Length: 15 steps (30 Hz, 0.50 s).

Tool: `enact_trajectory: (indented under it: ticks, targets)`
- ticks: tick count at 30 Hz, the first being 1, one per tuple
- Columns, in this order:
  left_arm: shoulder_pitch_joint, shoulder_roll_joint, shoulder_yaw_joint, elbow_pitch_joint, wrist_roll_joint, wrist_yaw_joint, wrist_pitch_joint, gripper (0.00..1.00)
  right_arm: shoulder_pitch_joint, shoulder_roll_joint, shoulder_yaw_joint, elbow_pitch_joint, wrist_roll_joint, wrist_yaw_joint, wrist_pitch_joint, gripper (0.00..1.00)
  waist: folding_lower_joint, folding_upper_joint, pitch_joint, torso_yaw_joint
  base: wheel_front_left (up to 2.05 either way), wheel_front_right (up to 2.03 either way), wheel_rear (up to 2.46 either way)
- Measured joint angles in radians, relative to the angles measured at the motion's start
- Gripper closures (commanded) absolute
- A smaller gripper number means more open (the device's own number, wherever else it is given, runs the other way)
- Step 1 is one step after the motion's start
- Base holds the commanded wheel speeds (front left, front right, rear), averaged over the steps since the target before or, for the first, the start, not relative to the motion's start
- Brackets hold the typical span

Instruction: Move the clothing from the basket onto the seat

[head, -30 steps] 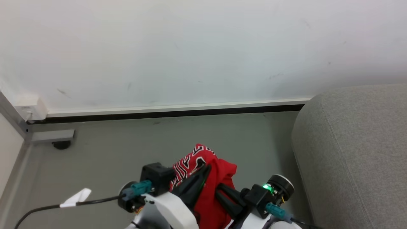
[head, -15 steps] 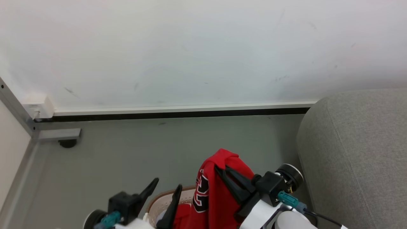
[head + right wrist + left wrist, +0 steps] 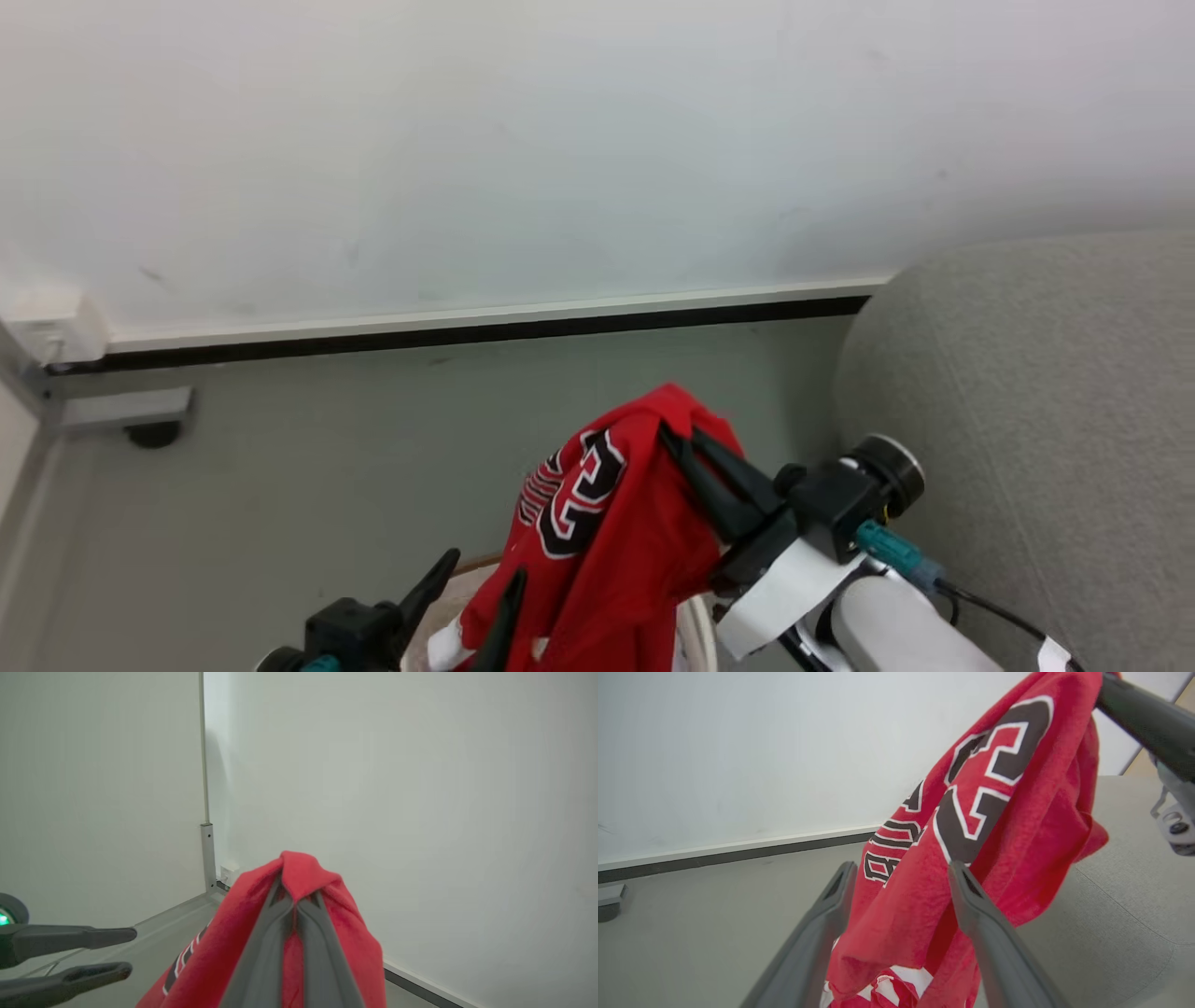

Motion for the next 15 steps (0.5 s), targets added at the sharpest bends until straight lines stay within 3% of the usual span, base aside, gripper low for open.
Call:
enact_trajectory:
  ticks: [15]
  targets:
    - [-0.054, -0.041, -0.044, -0.035, -0.004, -0.014, -0.005, 0.0, -0.055, -0.1, -0.13, -0.126, 0.013, 0.0, 0.0, 1.0, 0.0001, 0.0, 0.046, -0.281, 0.0, 0.0, 0.0]
